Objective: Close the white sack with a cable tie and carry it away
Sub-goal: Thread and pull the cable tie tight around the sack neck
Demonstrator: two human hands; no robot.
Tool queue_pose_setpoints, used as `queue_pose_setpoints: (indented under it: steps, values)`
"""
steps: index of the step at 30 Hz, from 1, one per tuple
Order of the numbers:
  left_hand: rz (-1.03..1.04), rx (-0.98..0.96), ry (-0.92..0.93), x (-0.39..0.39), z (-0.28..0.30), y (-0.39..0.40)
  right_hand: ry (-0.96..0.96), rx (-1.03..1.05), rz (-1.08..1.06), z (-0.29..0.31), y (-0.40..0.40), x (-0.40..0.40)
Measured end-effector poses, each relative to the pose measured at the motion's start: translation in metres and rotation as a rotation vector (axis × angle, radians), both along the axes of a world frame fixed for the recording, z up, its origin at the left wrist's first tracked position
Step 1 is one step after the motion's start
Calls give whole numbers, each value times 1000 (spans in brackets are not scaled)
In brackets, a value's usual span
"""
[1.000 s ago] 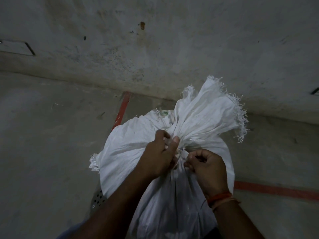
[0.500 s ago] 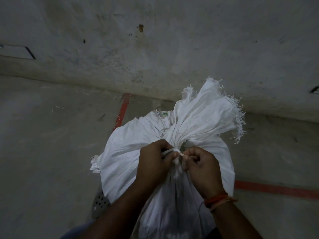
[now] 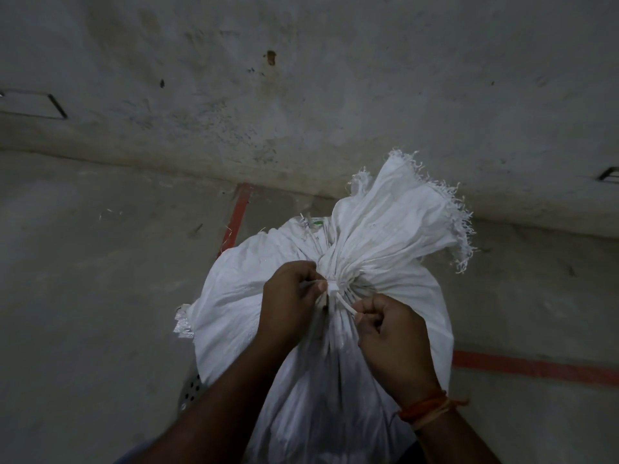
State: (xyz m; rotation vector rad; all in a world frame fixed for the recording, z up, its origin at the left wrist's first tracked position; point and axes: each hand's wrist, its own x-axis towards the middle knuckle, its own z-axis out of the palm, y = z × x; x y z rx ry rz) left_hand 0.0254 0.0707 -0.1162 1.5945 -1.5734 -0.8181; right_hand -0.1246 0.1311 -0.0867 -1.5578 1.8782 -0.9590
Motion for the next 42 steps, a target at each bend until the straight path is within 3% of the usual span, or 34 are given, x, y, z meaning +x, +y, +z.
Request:
queue_pose_setpoints:
  steps: [9, 15, 23, 25, 28, 30, 37, 42]
  values:
    - [33, 58, 80, 1, -2, -8, -123, 46, 43, 7, 12, -11]
    - [24, 50, 156, 0, -3, -9, -182, 46, 283, 25, 10, -15]
    - [3, 44, 147, 0, -10, -12, -379, 80, 447, 25, -3, -14]
    - [8, 54, 163, -1, -11, -12, -317, 76, 495, 22, -7, -17]
    - [7, 50, 167, -3, -9, -11, 19, -27, 530, 13, -13, -20]
    - [1, 40, 158, -3, -8, -10, 117, -33, 544, 9, -16, -20]
    - [-1, -2, 109, -4, -8, -11, 124, -38, 441, -2, -24, -21]
    - [6, -6, 108, -5, -5, -8, 59, 2, 511, -2, -25, -21]
